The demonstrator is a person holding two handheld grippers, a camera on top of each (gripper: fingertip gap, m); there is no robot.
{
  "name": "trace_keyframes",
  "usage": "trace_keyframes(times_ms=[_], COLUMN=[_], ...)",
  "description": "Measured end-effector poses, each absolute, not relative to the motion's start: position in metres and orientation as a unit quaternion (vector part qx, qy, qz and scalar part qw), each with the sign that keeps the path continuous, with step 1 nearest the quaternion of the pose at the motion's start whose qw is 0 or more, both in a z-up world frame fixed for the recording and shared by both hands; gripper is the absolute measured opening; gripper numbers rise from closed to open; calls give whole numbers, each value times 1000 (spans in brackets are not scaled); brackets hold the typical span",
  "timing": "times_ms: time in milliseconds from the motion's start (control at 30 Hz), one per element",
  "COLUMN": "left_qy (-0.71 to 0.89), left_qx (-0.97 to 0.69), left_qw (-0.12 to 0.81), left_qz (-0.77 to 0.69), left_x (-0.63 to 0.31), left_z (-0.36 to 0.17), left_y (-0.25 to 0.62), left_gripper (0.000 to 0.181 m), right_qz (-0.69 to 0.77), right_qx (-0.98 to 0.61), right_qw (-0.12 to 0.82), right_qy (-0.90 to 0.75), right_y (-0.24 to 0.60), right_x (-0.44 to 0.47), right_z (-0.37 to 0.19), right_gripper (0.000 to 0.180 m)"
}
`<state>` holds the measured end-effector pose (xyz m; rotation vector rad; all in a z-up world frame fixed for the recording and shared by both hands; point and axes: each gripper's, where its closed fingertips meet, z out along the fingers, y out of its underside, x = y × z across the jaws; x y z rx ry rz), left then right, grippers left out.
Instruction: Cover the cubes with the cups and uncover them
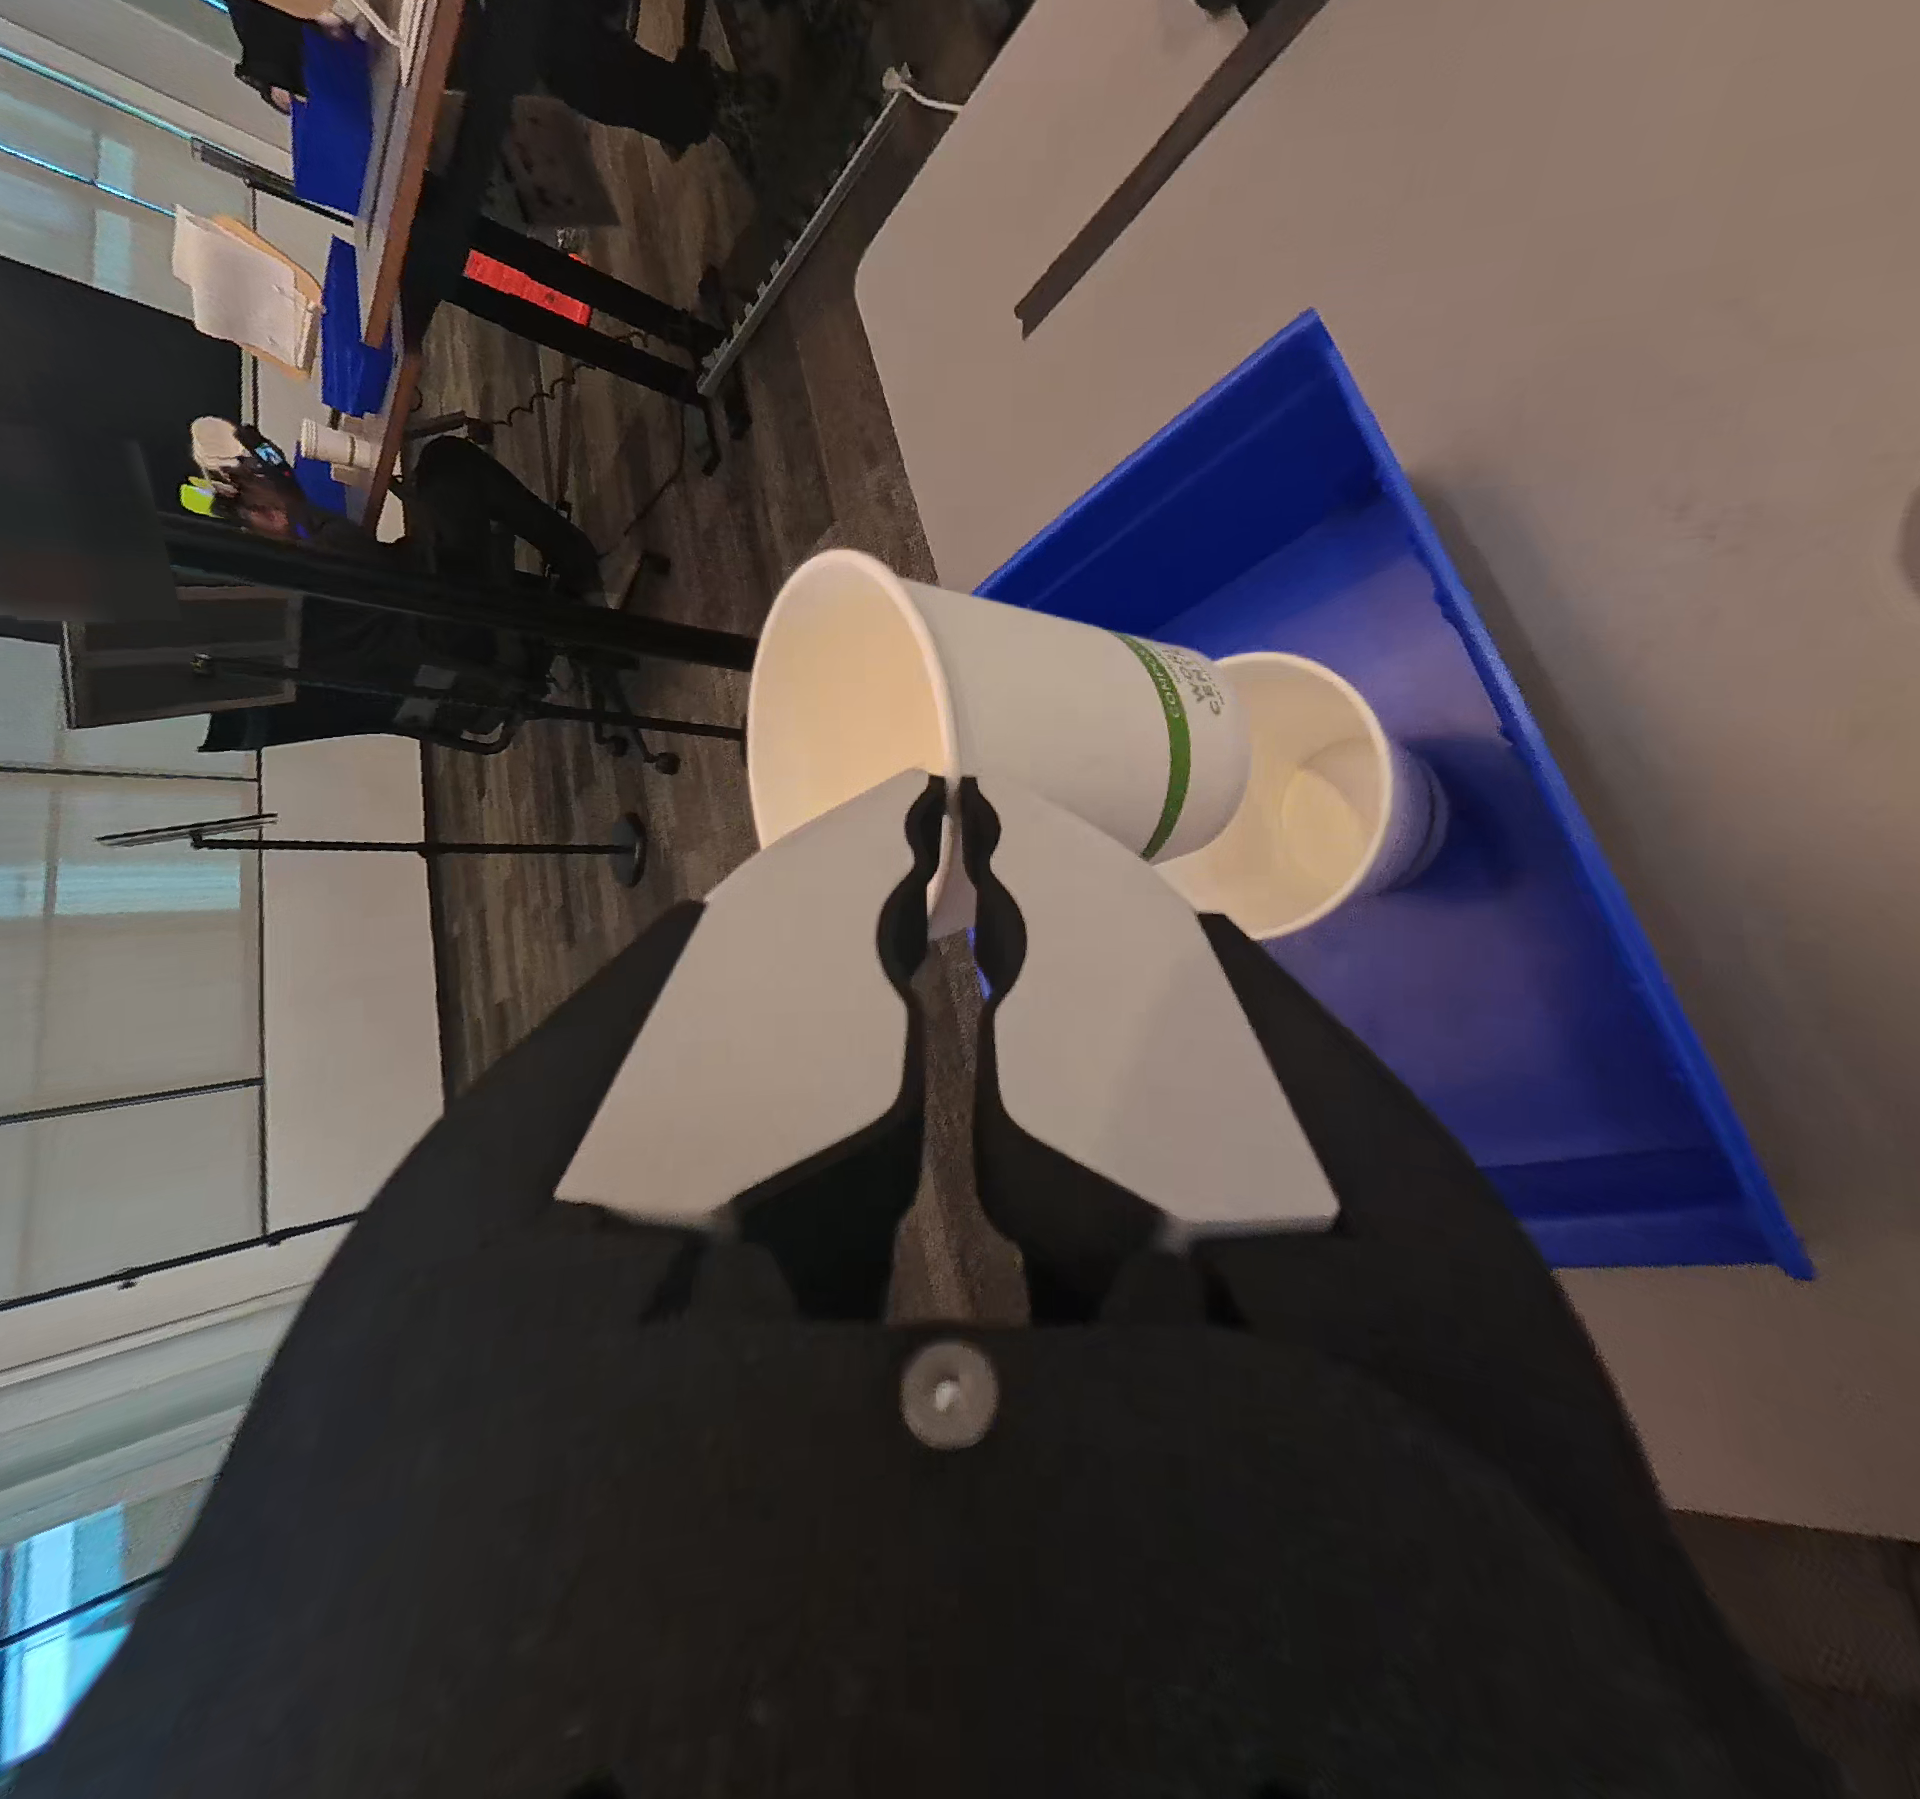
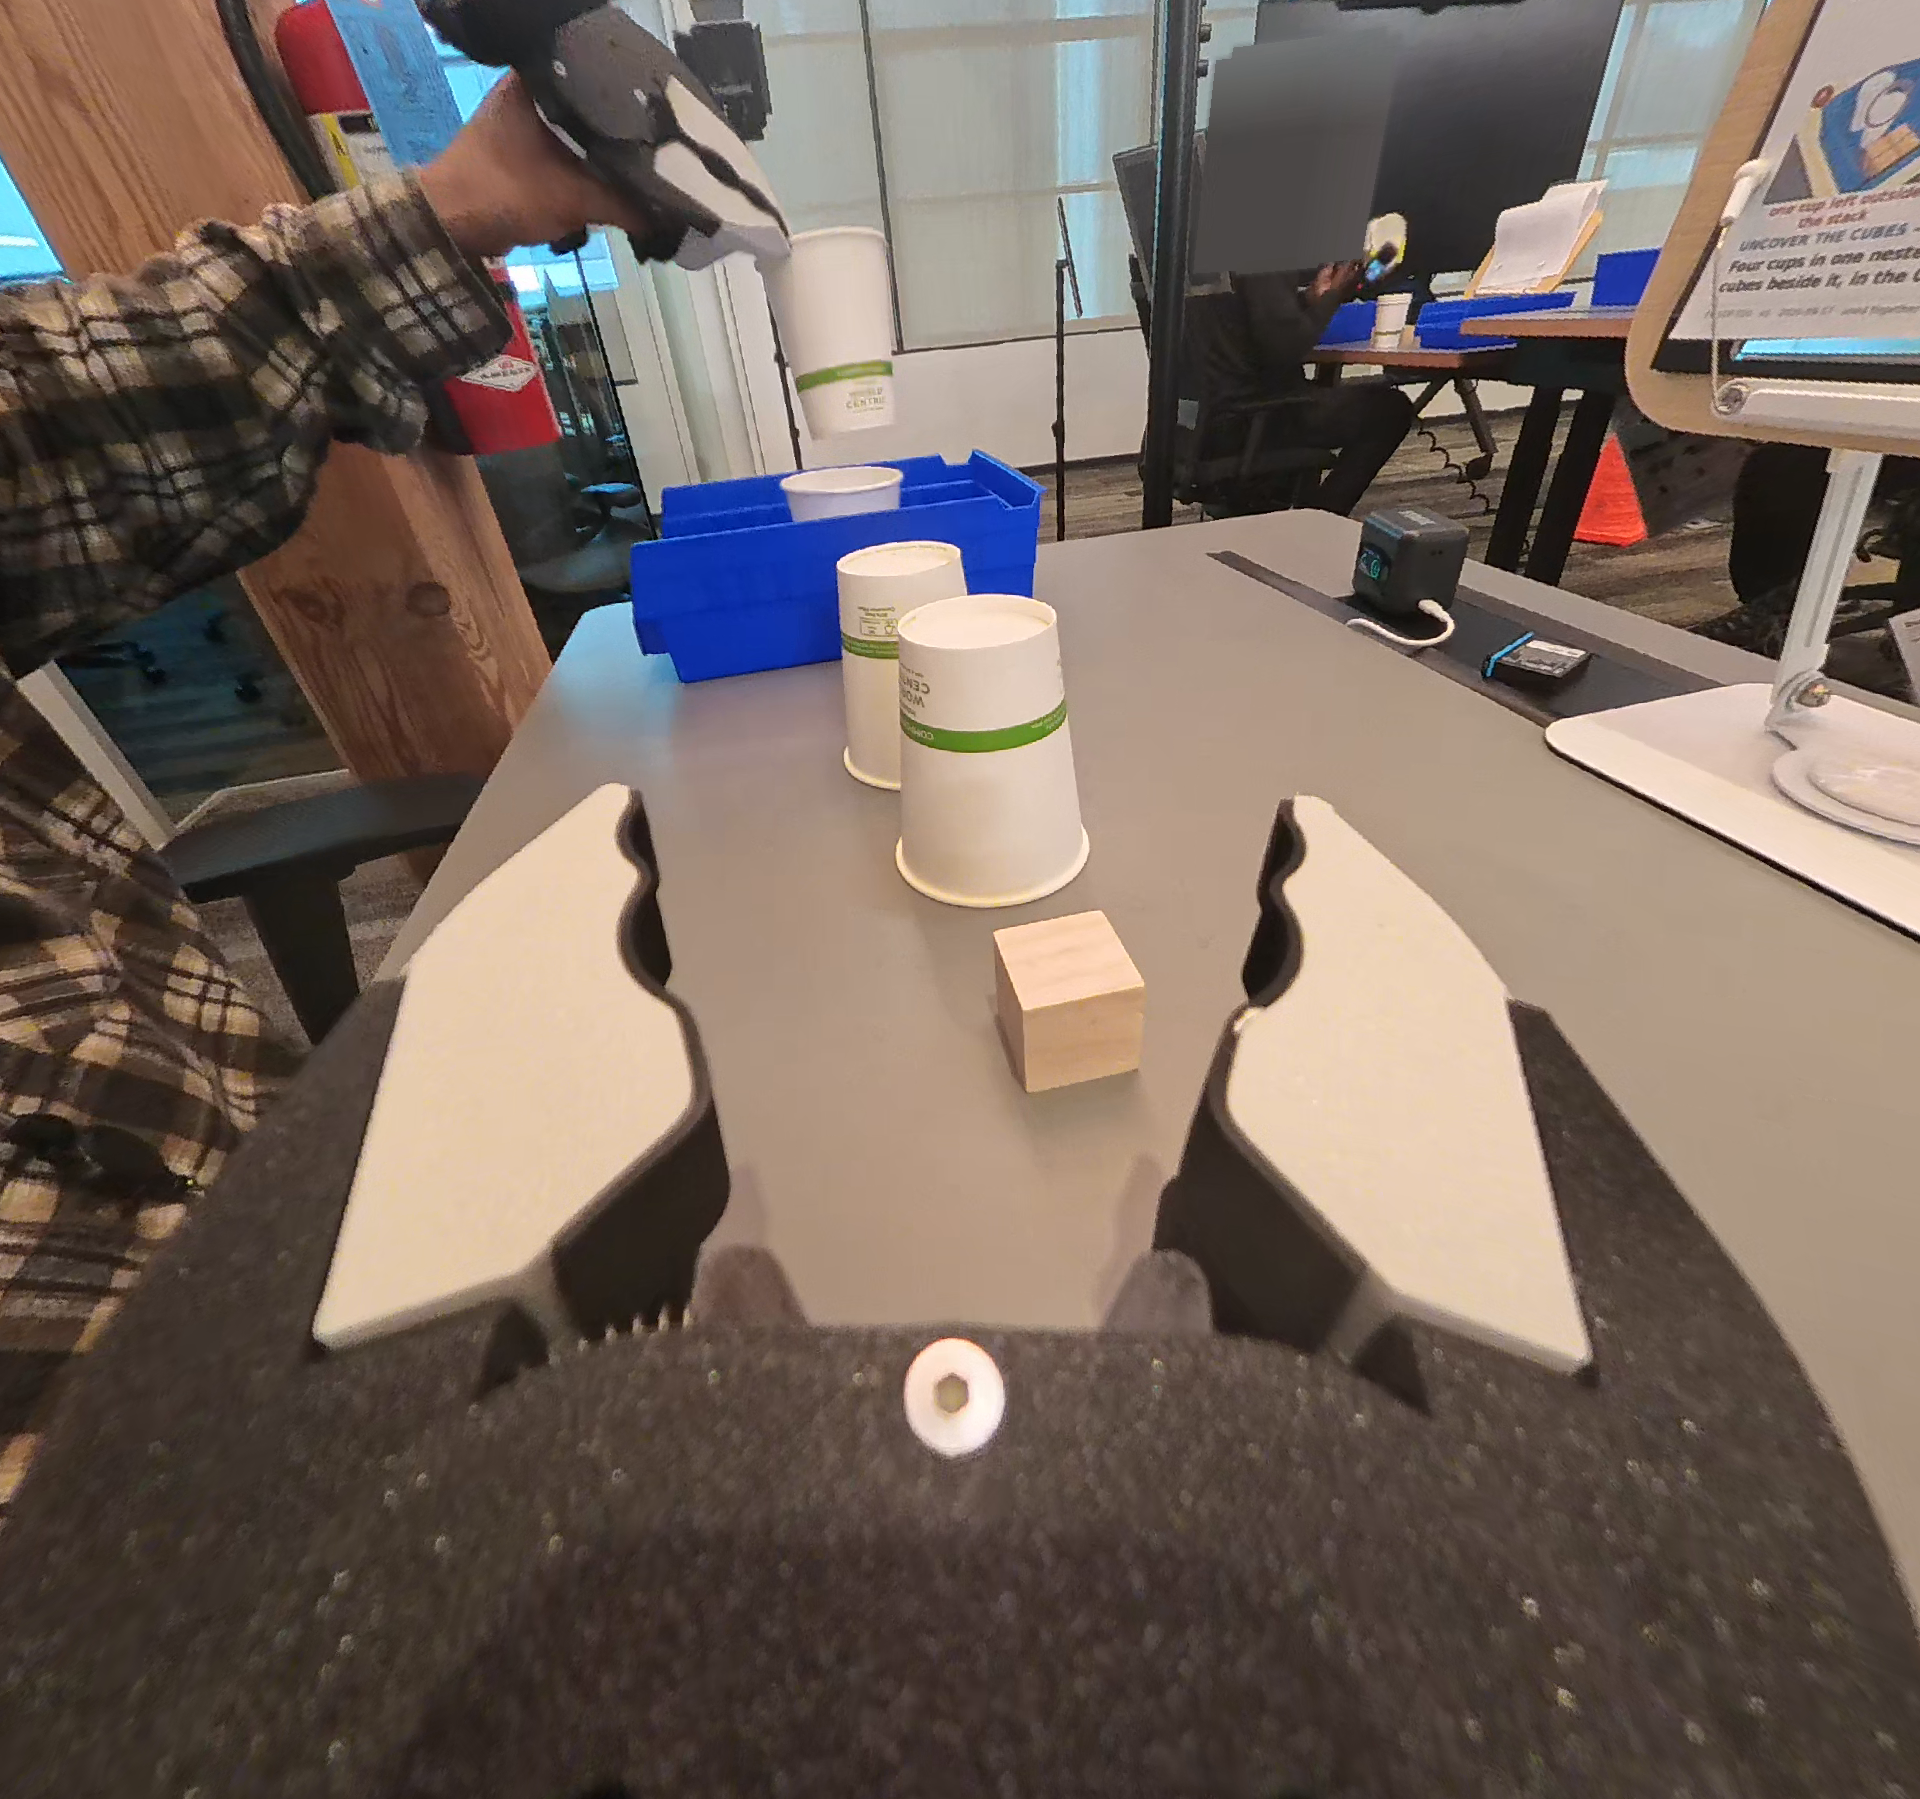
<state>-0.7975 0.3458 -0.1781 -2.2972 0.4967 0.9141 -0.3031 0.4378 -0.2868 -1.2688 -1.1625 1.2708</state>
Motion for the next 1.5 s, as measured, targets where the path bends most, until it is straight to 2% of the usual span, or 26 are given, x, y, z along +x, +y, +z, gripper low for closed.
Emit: trace_keyframes(times_ms=[33,233,400,600,800,1000,1333,1433,1500], left_qy=[184,166,155,177,213,228,218,216,221], left_qx=[-867,-864,-853,-816,-778,-742,-694,-689,-689], left_qw=[312,370,453,541,590,608,579,561,545], left_qz=[342,298,208,98,-20,-164,-368,-406,-425], left_x=[-797,-781,-743,-665,-572,-490,-402,-389,-381], left_z=[-175,-155,-135,-116,-122,-140,-177,-191,-202], left_y=[345,344,347,360,372,376,365,362,360], left_gripper=[2,2,2,2,2,2,2,2,2], right_qz=[522,526,531,513,501,505,544,548,547], right_qx=[-519,-519,-518,-504,-495,-504,-499,-483,-470], right_qw=[481,483,499,553,578,576,572,580,581], right_qy=[-476,-470,-448,-421,-413,-399,-357,-361,-377], right_y=[437,437,439,424,398,386,383,381,378], right_x=[-303,-305,-306,-301,-309,-331,-355,-348,-341], right_z=[-286,-285,-278,-249,-233,-240,-248,-240,-234], right_gripper=[109,109,111,113,115,121,128,119,104])
